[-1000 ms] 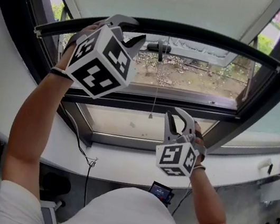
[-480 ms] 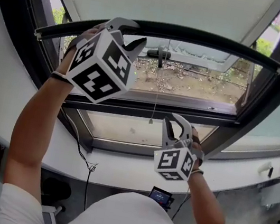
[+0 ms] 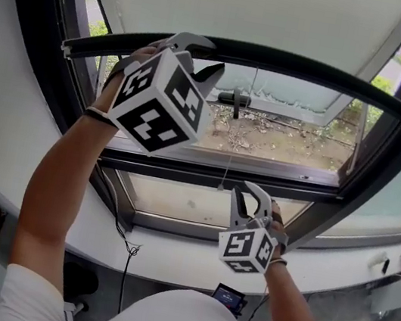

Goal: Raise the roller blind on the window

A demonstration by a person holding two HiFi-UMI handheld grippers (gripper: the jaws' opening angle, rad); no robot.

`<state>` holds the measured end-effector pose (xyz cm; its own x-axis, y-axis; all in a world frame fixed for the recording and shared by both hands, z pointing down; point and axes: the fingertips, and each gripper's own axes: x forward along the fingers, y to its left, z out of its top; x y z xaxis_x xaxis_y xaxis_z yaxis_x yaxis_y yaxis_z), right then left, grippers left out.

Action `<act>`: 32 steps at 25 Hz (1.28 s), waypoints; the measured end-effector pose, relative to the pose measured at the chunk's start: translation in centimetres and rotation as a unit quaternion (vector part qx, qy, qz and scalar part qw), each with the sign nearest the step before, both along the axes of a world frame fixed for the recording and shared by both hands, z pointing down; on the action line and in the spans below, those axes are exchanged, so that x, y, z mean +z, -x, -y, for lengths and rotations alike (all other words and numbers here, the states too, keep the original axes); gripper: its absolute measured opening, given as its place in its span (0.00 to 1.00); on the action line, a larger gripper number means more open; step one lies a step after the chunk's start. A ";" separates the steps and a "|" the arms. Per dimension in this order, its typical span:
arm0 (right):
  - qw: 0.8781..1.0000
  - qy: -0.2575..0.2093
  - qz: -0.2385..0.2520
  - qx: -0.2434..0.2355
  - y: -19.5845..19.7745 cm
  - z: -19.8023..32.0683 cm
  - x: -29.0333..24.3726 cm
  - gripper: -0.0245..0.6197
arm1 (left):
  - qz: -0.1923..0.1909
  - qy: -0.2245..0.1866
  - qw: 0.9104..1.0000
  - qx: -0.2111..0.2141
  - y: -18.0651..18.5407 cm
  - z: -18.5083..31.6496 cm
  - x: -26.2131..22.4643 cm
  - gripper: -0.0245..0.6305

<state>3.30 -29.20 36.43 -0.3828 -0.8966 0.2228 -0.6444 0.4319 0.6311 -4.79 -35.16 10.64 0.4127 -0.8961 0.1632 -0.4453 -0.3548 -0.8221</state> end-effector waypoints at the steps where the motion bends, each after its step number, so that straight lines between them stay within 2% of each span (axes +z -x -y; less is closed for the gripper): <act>1: 1.000 0.000 0.000 0.000 0.1 0.0 -0.1 0.17 | 0.001 -0.001 1.000 0.000 0.0 0.0 -0.1 0.17; 32: 1.000 0.020 0.013 -0.014 1.1 0.8 0.3 0.17 | 0.003 -0.039 0.999 0.003 -0.1 -0.1 -5.0 0.17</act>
<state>2.18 -30.01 36.69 -0.4139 -0.8761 0.2474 -0.6471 0.4742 0.5970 -4.74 -35.10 5.67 0.4168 -0.9039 0.0960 -0.4392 -0.2927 -0.8494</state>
